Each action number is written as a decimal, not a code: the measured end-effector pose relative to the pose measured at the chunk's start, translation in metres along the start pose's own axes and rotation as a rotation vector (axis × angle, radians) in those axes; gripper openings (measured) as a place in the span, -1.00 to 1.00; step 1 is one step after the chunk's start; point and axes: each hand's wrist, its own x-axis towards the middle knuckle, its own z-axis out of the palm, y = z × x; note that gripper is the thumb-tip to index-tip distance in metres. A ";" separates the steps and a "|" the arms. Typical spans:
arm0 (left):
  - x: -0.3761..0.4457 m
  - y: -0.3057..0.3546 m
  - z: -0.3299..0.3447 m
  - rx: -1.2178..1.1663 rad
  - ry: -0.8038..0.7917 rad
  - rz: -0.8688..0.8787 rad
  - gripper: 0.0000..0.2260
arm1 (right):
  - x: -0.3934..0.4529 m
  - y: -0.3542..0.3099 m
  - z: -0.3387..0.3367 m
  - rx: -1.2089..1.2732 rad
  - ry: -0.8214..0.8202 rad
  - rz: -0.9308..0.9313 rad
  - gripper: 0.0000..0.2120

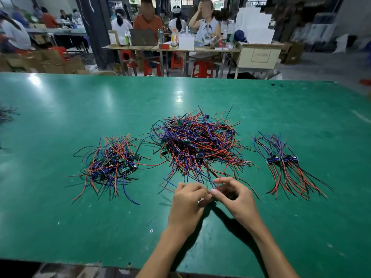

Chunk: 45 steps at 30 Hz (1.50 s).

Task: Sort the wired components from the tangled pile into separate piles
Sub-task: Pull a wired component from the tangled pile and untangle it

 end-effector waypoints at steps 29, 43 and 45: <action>0.018 0.013 0.015 -1.025 -0.282 -0.818 -0.77 | 0.008 0.005 -0.001 0.163 0.136 0.049 -0.85; 0.013 0.016 0.025 -0.947 -0.275 -0.697 -0.80 | 0.005 -0.003 -0.001 0.284 0.062 0.079 -0.80; 0.011 0.015 0.024 -0.957 -0.275 -0.694 -0.79 | 0.005 -0.002 -0.002 0.307 0.016 0.104 -0.81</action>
